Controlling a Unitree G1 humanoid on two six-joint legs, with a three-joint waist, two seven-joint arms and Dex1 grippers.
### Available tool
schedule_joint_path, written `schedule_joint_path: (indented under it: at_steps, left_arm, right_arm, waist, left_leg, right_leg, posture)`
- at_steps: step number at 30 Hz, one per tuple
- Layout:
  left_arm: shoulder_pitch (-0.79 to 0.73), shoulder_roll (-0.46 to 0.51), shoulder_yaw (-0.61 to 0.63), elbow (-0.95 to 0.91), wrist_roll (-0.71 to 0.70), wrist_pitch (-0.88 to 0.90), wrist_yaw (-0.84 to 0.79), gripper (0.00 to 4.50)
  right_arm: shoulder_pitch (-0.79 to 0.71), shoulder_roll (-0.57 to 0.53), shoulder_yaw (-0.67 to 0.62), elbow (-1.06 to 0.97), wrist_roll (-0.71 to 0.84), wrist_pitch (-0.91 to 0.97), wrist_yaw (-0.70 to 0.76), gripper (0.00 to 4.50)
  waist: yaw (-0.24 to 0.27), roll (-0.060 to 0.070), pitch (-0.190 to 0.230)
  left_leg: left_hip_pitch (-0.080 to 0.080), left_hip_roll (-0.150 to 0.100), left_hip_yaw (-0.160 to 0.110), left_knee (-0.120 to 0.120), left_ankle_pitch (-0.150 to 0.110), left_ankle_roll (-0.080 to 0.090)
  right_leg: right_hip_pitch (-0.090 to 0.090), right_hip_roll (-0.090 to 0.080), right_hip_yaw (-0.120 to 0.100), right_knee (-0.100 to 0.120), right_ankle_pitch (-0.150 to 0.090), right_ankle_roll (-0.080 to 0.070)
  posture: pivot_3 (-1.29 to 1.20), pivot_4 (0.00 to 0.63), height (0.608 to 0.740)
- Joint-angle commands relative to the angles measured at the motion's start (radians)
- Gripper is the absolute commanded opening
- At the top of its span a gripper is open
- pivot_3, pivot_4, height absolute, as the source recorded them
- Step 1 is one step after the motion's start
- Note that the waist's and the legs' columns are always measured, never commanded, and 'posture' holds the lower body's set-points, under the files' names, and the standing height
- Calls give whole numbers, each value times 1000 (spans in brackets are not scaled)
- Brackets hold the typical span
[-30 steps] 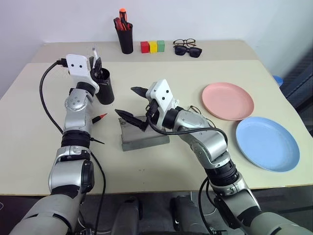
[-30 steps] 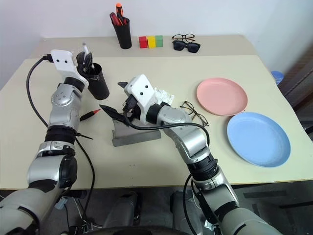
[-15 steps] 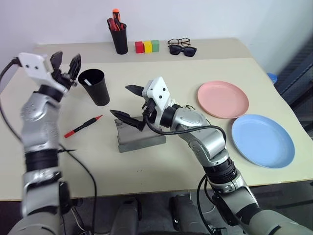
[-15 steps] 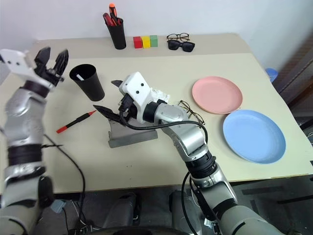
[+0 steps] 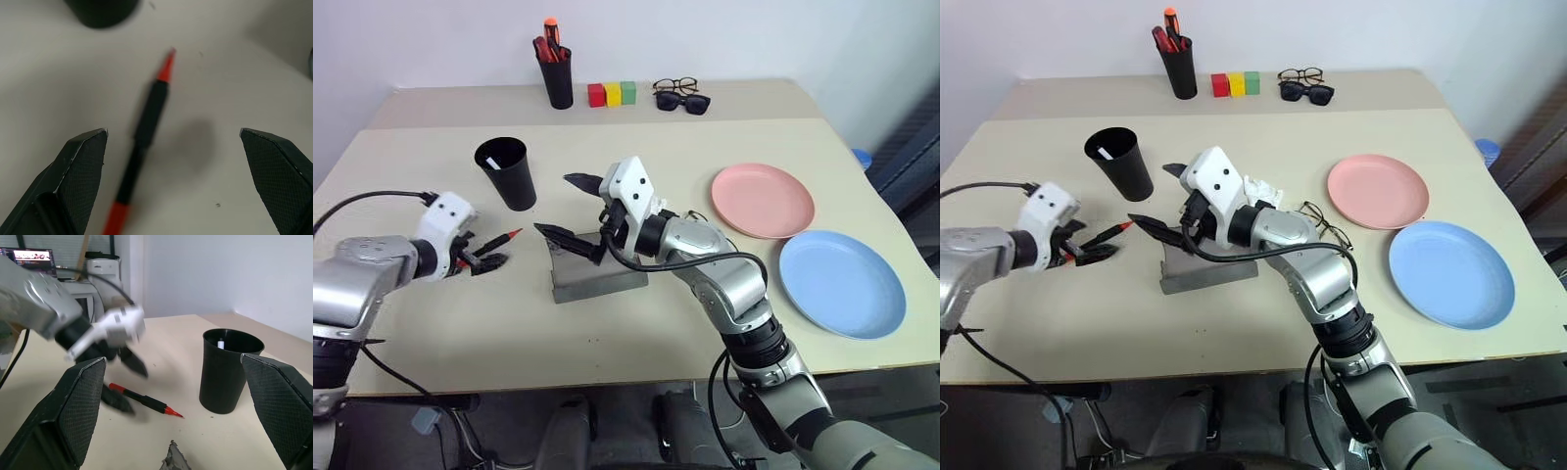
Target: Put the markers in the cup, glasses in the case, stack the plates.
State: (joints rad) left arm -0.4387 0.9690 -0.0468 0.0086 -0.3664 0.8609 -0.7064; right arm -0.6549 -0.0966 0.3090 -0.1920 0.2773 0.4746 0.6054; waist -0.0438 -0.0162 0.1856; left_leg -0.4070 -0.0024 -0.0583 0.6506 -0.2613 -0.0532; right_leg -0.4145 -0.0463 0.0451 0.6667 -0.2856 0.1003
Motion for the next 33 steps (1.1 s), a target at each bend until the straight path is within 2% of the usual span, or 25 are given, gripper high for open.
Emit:
schedule_joint_path:
  at_steps: [1,3,6,13,19,23,25,29,33]
  left_arm:
    - [-95,-19,-51,125,82,-13,-7,4428]
    - [-133,-39,-76,178,101,-24,-34,4428]
    - [-171,-59,-105,231,121,-18,-80,3606]
    - [-189,-77,-98,250,147,-17,-113,109]
    - [-54,-176,140,23,14,-372,-157,42]
    - [-94,-292,272,-79,-151,-320,-102,42]
    - [-155,-358,307,-78,-164,-339,-17,42]
    - [-336,-480,338,63,0,-563,270,42]
    - [-403,-499,300,209,121,-702,378,42]
  right_arm:
    - [-6,12,3,-33,1,-14,-1,4500]
    - [-1,11,4,-38,-2,-13,-4,4500]
    - [5,7,2,-47,-6,-8,-13,4500]
    - [17,1,0,-62,-11,1,-25,4500]
    - [21,1,3,-71,-12,9,-22,4500]
    - [12,4,-2,-61,-12,3,-18,4500]
    - [-5,24,-23,-40,-14,-8,-41,4500]
    - [-48,57,-67,8,-21,-36,-90,4500]
    - [-59,64,-71,33,-27,-53,-96,4500]
  waist:
    - [0,0,0]
    - [-1,0,0]
    - [-1,0,0]
    - [0,0,0]
    - [2,0,0]
    - [10,-1,0]
    - [11,-1,0]
    - [9,-1,-1]
    - [-1,-1,-1]
  left_leg:
    - [0,0,0,0,0,0]
    - [0,0,0,0,0,0]
    - [0,0,0,0,0,0]
    - [0,0,0,1,0,0]
    - [-2,1,0,0,0,0]
    - [-3,1,0,1,0,0]
    - [-3,0,0,2,0,0]
    - [-3,-1,0,3,0,0]
    - [-2,-1,1,2,0,0]
  right_leg:
    - [0,0,0,0,0,0]
    - [0,0,0,0,0,0]
    - [0,0,0,0,0,0]
    - [0,0,0,1,0,0]
    - [-3,-2,1,0,0,0]
    - [-3,-4,1,0,0,0]
    - [-2,-4,0,0,0,0]
    - [-2,-2,0,1,0,0]
    - [-3,-2,1,1,0,0]
  posture:
    - [0,150,740]
    - [0,150,740]
    - [0,150,740]
    - [0,150,740]
    - [0,150,740]
    - [0,150,740]
    - [0,150,740]
    - [0,150,740]
    - [0,150,740]
